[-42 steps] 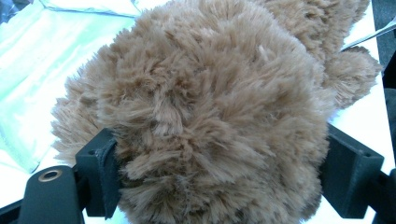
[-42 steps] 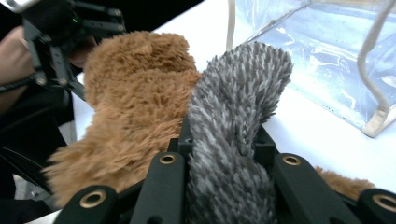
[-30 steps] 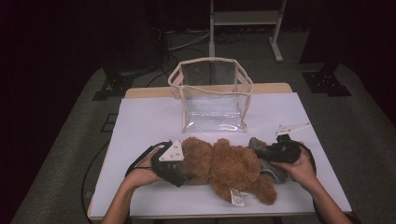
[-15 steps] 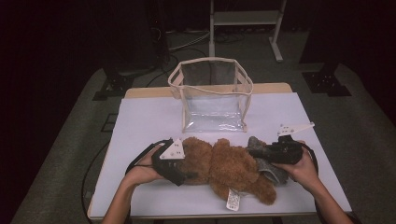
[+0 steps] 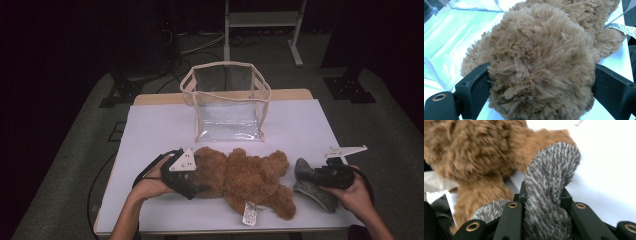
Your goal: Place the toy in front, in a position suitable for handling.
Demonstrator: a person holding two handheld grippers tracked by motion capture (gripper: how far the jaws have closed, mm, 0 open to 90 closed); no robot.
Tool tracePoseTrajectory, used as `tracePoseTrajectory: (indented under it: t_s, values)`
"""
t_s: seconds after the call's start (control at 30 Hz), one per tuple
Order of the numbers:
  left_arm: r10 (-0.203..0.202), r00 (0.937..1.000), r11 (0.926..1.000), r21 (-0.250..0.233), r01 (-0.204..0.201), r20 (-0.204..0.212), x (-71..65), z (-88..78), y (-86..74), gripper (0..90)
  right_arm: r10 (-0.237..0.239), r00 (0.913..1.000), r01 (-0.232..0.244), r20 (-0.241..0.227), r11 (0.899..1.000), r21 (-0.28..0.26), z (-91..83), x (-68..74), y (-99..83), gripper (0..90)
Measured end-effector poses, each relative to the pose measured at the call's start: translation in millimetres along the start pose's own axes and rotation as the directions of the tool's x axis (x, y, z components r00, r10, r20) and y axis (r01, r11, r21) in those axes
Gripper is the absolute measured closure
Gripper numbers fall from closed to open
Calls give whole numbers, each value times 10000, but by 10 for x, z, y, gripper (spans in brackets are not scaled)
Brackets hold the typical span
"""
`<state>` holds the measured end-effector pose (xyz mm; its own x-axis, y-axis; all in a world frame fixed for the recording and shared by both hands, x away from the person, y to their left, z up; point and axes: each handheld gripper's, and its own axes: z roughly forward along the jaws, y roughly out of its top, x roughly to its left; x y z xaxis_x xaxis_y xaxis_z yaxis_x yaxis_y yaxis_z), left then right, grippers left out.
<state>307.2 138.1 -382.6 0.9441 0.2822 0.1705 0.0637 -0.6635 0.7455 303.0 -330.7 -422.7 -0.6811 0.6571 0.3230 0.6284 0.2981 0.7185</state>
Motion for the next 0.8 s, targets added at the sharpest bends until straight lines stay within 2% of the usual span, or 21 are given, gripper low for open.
tracePoseTrajectory:
  t_s: [0.2, 0.4, 0.47, 0.6, 0.67, 0.8]
  values:
    - [-166, 9997, 9998, -126, 164, -193, 16, -79, -28, 93, 317, 9985, -310, 454, 9994, -160, -214, -95, -123, 715]
    - [-432, 9979, 9987, -276, 419, -477, 43, -171, -81, 85, 473, 9974, -457, 536, 9985, -317, -264, -168, -159, 701]
    - [-516, 9971, 9982, -318, 498, -556, 49, -199, -96, 85, 505, 9970, -487, 586, 9983, -319, -250, -186, -169, 673]
    - [-612, 9958, 9974, -416, 585, -681, 67, -254, -125, 85, 422, 9964, -400, 729, 9987, -313, -221, -210, -170, 558]
    - [-663, 9950, 9970, -438, 631, -751, 83, -278, -139, 84, 269, 9954, -238, 919, 9991, -347, -229, -209, -141, 522]
    - [-748, 9931, 9964, -471, 708, -897, 99, -316, -161, 76, 74, 9955, -28, 941, 9988, -485, -277, -202, -29, 458]
